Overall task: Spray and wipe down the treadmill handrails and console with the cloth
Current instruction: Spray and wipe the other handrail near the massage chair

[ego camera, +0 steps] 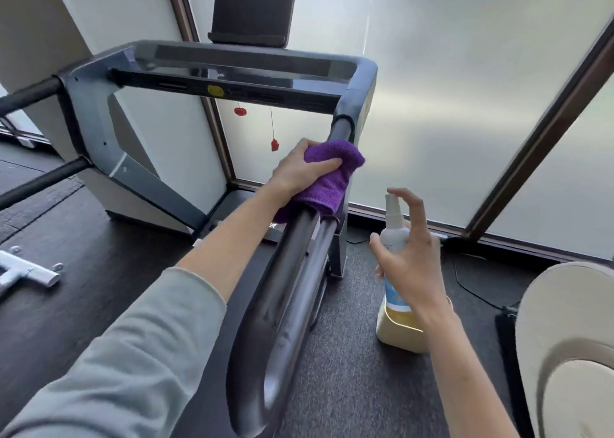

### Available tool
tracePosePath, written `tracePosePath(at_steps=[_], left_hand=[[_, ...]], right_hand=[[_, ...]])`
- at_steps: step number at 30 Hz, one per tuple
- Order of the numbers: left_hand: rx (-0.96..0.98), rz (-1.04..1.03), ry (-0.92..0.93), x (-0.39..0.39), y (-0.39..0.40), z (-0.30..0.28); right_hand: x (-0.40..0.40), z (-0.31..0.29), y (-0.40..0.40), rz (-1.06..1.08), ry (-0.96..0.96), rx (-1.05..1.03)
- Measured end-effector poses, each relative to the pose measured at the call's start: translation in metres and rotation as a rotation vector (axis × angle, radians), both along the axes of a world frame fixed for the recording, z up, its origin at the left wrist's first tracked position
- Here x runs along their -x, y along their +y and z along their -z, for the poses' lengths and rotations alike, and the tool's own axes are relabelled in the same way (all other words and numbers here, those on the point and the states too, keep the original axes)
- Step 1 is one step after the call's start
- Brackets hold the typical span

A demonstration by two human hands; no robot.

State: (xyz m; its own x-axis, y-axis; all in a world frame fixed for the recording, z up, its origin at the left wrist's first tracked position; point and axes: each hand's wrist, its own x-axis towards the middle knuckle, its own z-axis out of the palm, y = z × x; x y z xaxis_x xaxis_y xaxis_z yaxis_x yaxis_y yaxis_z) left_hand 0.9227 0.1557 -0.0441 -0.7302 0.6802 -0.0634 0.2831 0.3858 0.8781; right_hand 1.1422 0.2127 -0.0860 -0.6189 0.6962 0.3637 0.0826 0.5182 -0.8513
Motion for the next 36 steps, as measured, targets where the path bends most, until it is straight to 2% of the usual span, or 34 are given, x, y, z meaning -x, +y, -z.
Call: tracePosePath(at_steps=[5, 12, 15, 18, 23, 30, 36], left_hand=[[-0.013, 0.024, -0.018, 0.036, 0.054, -0.009], [0.095, 0.04, 0.16, 0.043, 0.073, -0.013], [0.143, 0.115, 0.245, 0.032, 0.051, -0.012], [0.099, 0.149, 0.193, 0.015, 0.02, -0.009], [0.018, 0.123, 0.08, -0.021, -0.035, -0.003], [-0.045, 0.076, 0.034, -0.08, -0.113, 0.003], [-0.088, -0.051, 0.023, -0.131, -0.176, 0.009]], right_hand=[[0.011, -0.003, 0.008, 0.042, 0.012, 0.027], [0.006, -0.001, 0.009, 0.052, -0.004, 0.009], [0.0, -0.003, 0.005, 0.046, -0.001, 0.008], [-0.006, -0.008, -0.001, 0.021, 0.01, -0.005], [-0.021, -0.019, -0.015, -0.029, 0.032, -0.04], [-0.048, -0.017, -0.042, -0.145, 0.049, -0.069], [-0.064, -0.011, -0.067, -0.225, 0.068, -0.04]])
